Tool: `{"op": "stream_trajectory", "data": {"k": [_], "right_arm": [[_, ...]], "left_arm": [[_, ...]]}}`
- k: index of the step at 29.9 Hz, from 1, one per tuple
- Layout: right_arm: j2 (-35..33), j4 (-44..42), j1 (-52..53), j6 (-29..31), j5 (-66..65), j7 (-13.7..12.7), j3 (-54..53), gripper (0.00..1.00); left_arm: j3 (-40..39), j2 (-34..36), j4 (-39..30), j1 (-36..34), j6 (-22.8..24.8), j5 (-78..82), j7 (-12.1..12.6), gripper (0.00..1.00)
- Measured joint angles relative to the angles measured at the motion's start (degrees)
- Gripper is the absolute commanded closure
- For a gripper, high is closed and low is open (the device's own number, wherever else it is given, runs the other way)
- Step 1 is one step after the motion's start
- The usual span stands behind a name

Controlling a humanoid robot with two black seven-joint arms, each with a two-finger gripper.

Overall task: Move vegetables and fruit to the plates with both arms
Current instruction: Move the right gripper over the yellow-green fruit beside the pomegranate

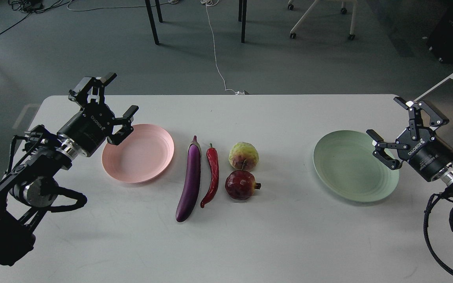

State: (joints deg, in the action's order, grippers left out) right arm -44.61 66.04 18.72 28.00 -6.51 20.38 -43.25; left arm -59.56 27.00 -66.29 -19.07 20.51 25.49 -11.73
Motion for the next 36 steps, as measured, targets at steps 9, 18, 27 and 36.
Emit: {"op": "stream_trajectory", "data": {"k": [9, 18, 27, 36], "right_arm": [[-0.82, 0.16, 3.65, 0.0, -6.46, 0.86, 0.22, 0.01], [-3.79, 0.35, 35.18, 0.01, -38.2, 6.85, 16.62, 0.01], [8.58, -1.27, 64.22, 0.02, -67.06, 7.65, 46.21, 0.01], [19.83, -5.39, 63.67, 0.0, -79.76, 7.63, 51.61, 0.01]], "left_arm": [[-1.69, 0.69, -0.45, 0.86, 0.0, 2.02, 0.07, 0.0], [-1.26, 0.98, -0.34, 1.16, -0.6, 1.68, -0.12, 0.0], [-2.05, 1.23, -0.52, 1.23, 0.21, 1.56, -5.1, 0.0], [-2.22, 2.13, -4.21, 2.52, 0.23, 1.57, -6.0, 0.0]]}}
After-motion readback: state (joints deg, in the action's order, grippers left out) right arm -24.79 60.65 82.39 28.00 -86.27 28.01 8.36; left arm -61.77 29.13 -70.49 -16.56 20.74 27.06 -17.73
